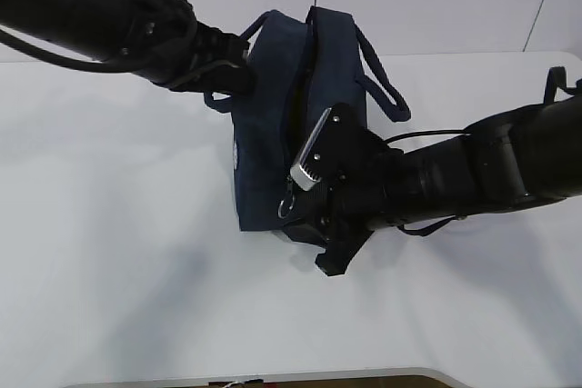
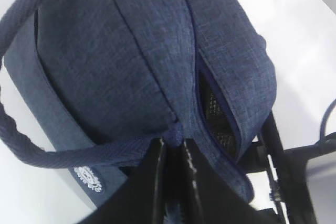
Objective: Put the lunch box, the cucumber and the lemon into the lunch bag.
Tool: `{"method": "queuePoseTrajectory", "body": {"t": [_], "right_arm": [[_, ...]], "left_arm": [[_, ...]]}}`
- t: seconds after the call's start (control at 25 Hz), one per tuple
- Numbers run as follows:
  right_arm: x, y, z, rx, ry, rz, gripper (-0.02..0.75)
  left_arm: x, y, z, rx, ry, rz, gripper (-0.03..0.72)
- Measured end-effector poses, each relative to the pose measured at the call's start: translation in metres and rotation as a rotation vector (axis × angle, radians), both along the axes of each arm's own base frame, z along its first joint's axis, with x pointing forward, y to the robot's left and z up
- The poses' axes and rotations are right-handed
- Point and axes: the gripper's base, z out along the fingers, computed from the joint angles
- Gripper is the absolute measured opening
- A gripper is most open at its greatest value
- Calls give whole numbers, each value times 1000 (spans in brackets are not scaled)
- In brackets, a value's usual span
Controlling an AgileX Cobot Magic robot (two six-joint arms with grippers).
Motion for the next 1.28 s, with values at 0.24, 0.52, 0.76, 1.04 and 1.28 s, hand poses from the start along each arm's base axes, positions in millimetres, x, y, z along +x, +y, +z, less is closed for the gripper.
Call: {"method": "queuePoseTrajectory", "body": {"t": [0.24,0.52,0.76,1.04,1.28], "right_arm": [[6,9,2,55,-3,43,375],[8,13,-6,73,21,66,375],[8,13,-7,74,29,62,372],[10,13,-6,79,29,58,231],[16,16,0,97,24,37,195]], "left_arm": [[0,0,0,0,2,-2,5],[0,0,0,0,2,-2,5],[0,0,0,0,3,-3,5],[0,0,0,2,2,-4,5],[0,0,0,3,2,-4,5]]}}
